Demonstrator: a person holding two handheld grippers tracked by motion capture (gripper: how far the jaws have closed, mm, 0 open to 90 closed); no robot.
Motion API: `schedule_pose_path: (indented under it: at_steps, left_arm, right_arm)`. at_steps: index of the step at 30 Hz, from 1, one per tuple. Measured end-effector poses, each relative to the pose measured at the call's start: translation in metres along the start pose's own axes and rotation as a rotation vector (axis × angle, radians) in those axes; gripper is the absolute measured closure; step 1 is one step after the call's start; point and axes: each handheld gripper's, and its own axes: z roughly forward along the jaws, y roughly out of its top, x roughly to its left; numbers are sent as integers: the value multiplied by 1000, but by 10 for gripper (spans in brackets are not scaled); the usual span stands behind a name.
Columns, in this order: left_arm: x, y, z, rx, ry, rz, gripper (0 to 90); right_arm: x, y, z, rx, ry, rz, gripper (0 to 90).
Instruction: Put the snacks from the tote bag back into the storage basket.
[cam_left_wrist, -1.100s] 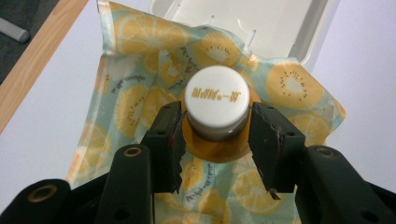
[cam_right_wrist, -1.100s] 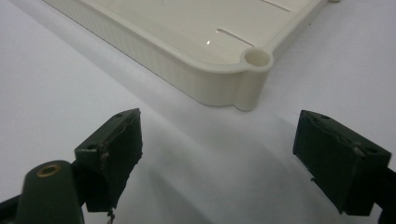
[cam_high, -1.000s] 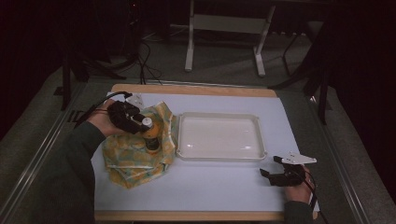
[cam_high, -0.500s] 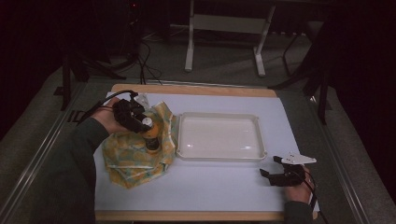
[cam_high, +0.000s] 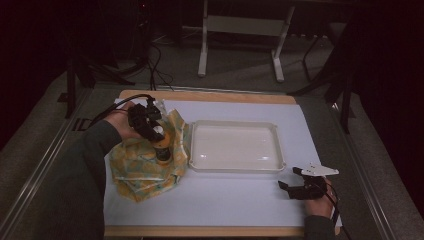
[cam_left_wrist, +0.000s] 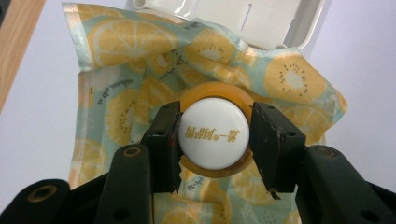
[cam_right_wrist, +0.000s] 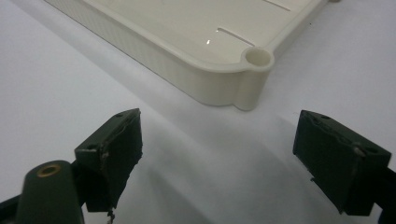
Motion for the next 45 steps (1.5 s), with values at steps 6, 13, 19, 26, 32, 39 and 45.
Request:
schedule_pose_path:
  at_steps: [6, 13, 19, 26, 32, 39, 45]
  left_arm:
    - [1, 2, 0, 9, -9, -2, 555]
    - [-2, 2, -3, 11, -3, 28, 590]
    - [-2, 6, -4, 42, -1, 47, 592]
    - [-4, 12, -9, 44, 4, 66, 594]
    - [-2, 12, -20, 37, 21, 63, 594]
    - [-6, 13, -26, 18, 34, 75, 593]
    - [-7, 16, -32, 13, 37, 78, 593]
  right_arm:
    - [0, 0, 0, -1, 0, 2, 153]
    - [0, 0, 0, 1, 0, 3, 153]
    - [0, 0, 0, 1, 0, 3, 153]
    - [0, 0, 0, 4, 1, 0, 154]
    - [0, 0, 0, 3, 2, 3, 153]
    - [0, 0, 0, 3, 0, 0, 154]
    - [0, 0, 0, 0, -1, -1, 153]
